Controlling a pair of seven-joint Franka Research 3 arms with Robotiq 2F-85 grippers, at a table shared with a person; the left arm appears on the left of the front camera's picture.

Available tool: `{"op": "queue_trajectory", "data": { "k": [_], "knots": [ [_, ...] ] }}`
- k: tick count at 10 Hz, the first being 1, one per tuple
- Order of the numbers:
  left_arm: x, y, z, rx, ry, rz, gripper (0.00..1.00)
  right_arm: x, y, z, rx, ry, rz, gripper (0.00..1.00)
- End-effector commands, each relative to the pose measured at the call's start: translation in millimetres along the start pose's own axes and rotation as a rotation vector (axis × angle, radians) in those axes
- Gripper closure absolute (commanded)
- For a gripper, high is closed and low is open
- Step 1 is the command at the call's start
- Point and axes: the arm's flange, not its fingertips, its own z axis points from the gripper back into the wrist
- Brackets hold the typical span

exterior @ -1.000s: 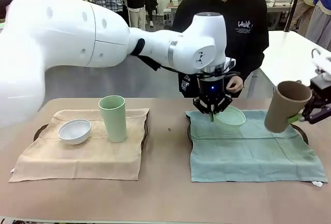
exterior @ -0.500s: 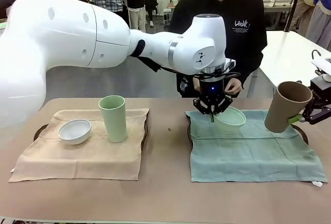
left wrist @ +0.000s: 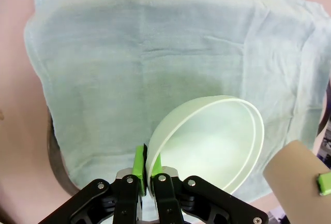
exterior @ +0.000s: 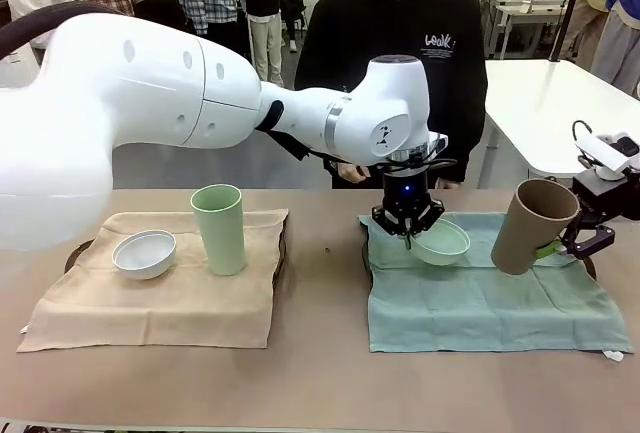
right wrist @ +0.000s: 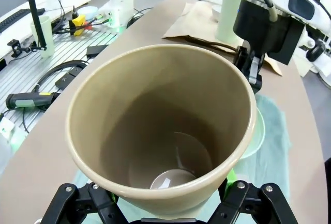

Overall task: Set up a tray with a mat and arrange the tableware.
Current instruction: Place the Picnic Bowl and Reusable plastic cup back onto the Handle tray in front of the human's position.

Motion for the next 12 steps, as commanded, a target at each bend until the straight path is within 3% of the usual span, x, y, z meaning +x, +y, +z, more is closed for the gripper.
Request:
{"op": "queue_trajectory", "data": {
  "k": [1, 8, 9, 10, 11, 12],
  "knots": [
    [-5.2, 10.8, -0.6, -0.075, 0.0, -0.027, 0.96, -6.8, -10.0, -1.6, 0.002, -0.025, -0.006, 0.15],
    [-14.9, 18.3, -4.7, -0.065, -0.006, -0.052, 0.96, -43.5, -25.5, -7.8, -0.003, 0.0, -0.075, 0.15],
    [-15.2, 18.9, -5.0, -0.062, 0.003, -0.051, 0.36, -43.9, -25.5, -7.4, -0.006, 0.015, -0.089, 0.0],
    [-15.1, 18.8, -4.9, -0.059, 0.011, -0.057, 0.36, -44.7, -24.6, -5.9, -0.011, 0.055, -0.105, 0.0],
    [-15.2, 19.4, -4.9, -0.057, 0.014, -0.061, 0.0, -46.2, -23.3, -4.2, -0.019, 0.085, -0.136, 0.0],
    [-15.1, 19.6, -4.9, -0.053, 0.02, -0.064, 0.32, -47.9, -21.8, -1.8, -0.036, 0.121, -0.194, 0.0]
  ]
}}
